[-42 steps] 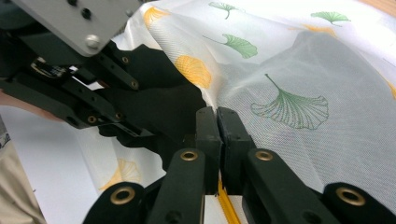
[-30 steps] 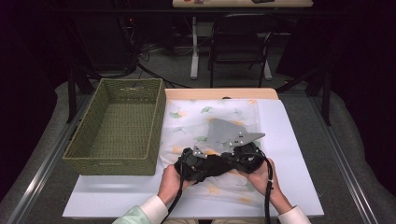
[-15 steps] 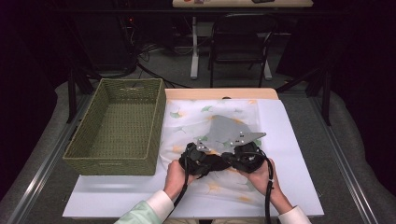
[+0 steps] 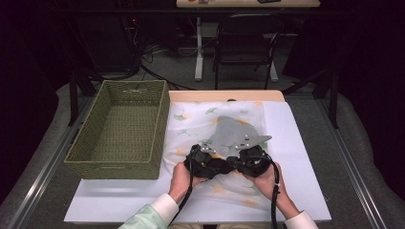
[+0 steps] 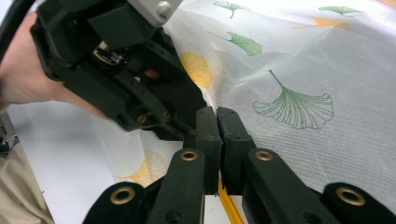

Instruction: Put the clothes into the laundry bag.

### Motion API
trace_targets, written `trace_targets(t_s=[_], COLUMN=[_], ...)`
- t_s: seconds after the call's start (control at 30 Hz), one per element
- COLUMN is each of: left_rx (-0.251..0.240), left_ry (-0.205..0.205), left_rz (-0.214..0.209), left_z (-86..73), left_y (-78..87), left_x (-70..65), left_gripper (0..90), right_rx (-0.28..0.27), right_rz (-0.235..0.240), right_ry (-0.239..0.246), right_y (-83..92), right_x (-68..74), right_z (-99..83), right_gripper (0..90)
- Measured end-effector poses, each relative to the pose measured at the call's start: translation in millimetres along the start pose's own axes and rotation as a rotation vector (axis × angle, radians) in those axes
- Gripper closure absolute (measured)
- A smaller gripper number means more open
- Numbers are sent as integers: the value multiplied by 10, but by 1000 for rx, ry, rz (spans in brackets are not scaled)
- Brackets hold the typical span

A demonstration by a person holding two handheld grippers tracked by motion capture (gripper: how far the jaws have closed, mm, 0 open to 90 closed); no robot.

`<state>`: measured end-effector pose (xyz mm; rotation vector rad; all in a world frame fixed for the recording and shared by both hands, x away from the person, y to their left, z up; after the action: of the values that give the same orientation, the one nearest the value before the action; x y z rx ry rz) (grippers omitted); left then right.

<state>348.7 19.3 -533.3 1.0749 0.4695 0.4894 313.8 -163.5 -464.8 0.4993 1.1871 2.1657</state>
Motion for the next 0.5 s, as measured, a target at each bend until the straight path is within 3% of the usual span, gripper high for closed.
trace_targets(t_s=[0.07,0.2,0.23,0.27,0.4,0.5], left_rx=[7,7,42,42,47,28], left_ry=[-2,-2,-33,-33,-51,-28], left_rz=[0,0,6,6,12,43], left_z=[-8,-8,-79,-79,-84,-56], left_y=[11,11,60,60,43,1], left_x=[-7,-7,-85,-85,-153,-171], left_gripper=[471,471,471,253,260,392], right_rx=[0,-3,-3,-3,-8,-8], right_rz=[0,0,0,0,-4,-3], right_ry=[-1,-3,-3,-3,-11,-7], right_y=[9,20,20,20,41,39], right_x=[-3,-7,-7,-7,-34,-25], right_z=[-1,0,0,0,-8,-1], right_gripper=[881,880,880,880,880,881])
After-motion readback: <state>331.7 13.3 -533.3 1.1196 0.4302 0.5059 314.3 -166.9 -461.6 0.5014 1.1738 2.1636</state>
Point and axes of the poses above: each handheld gripper's, and its own axes: y roughly backward along the jaws, z roughly out of its top, x roughly to its left, the point moved 1 cm from there along -y, roughly forward along the jaws, and after that the axes turned 15 degrees about x, right-handed, at the moved point
